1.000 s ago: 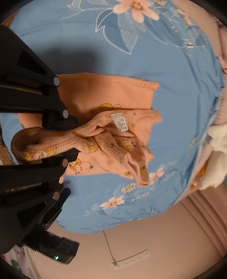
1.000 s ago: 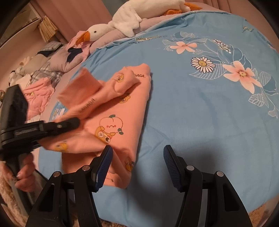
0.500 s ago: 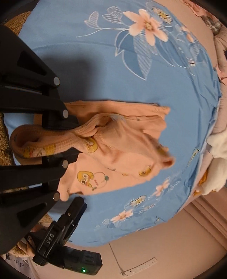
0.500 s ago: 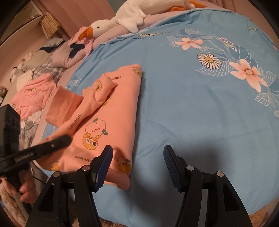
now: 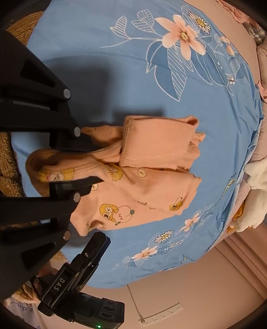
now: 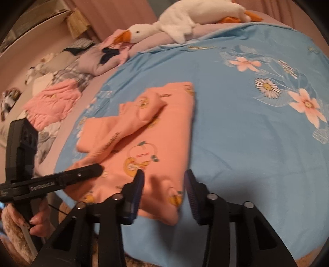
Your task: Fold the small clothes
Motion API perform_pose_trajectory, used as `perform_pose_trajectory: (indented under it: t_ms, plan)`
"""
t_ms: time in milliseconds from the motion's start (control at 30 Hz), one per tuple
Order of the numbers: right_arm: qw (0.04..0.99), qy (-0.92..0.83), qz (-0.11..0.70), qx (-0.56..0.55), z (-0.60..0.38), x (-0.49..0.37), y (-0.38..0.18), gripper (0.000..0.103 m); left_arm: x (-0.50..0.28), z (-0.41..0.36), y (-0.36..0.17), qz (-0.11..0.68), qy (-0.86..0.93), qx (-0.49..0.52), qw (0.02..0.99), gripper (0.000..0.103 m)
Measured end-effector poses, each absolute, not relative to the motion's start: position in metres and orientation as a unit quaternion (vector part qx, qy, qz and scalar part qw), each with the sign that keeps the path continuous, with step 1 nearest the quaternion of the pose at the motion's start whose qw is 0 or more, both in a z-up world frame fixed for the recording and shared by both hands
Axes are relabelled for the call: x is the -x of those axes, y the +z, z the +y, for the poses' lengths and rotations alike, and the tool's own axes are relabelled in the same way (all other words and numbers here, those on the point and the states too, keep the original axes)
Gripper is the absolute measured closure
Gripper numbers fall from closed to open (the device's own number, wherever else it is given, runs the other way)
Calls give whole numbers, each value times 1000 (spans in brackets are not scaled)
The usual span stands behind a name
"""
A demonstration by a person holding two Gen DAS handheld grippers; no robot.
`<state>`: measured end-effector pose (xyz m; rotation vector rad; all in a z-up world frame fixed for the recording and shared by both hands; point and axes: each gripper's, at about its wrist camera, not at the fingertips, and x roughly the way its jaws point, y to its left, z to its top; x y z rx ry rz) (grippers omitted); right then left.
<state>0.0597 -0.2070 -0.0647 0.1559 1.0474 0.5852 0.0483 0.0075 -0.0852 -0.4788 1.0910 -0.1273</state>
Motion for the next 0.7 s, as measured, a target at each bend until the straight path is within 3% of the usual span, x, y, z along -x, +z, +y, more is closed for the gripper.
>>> perform_pose_trajectory:
  t_ms: [367,700]
  plan:
    - [790,298,534,-37,-185,-48,-91,64,-36,15,-108,534,-50,242,809,80]
    - [803,302,510,-57,-184,-84,-59,64,-30,21,-107,529,-54,255,808,79]
